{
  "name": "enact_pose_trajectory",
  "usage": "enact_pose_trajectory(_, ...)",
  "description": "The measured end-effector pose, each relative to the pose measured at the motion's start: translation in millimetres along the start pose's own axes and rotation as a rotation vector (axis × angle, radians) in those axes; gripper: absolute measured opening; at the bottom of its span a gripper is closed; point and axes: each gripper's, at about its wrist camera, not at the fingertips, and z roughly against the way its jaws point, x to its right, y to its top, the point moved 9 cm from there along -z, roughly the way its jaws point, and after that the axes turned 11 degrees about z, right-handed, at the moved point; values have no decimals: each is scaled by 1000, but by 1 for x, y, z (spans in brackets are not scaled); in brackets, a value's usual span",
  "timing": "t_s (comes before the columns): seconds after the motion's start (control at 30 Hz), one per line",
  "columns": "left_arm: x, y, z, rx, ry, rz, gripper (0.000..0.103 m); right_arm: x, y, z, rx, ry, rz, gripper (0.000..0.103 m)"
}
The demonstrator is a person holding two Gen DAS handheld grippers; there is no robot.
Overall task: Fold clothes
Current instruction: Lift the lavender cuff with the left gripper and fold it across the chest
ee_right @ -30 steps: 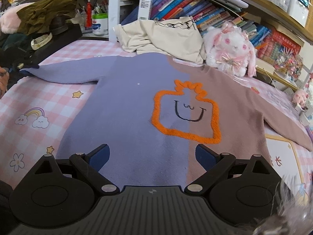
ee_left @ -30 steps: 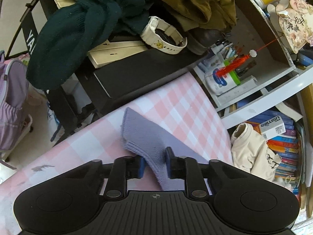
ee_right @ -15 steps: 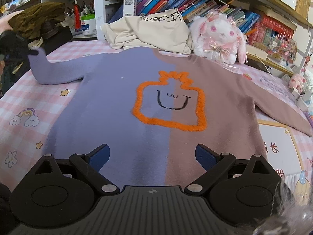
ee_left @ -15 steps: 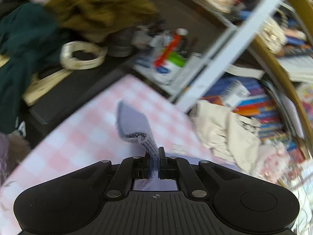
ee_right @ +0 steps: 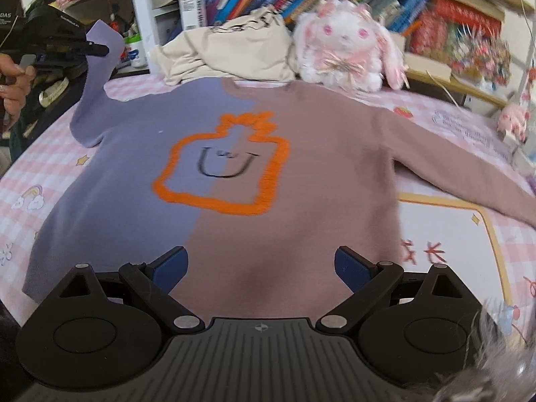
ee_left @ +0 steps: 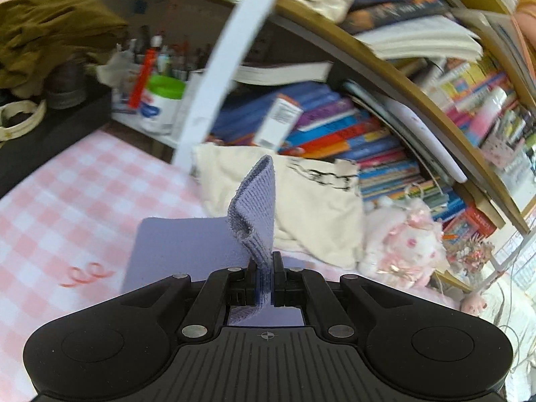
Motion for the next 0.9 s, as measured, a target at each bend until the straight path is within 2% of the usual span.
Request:
enact_pose_trajectory(0.13, 43, -22, -13, 1, 3, -31, 3, 27, -6, 1, 5, 66, -36, 95)
enact_pose_trajectory(0.33, 87, -49, -31, -3, 19, -55, 3, 46, -17, 3, -3, 137, -12, 95)
enact_pose_trajectory(0.5, 106, -70, -52, -28, 46, -85, 3, 57, -22, 5, 1, 165, 5, 95)
enact_pose_trajectory(0.9, 145, -114, -81, -110, 13, -120, 3, 81, -28, 17, 30, 182, -3, 95)
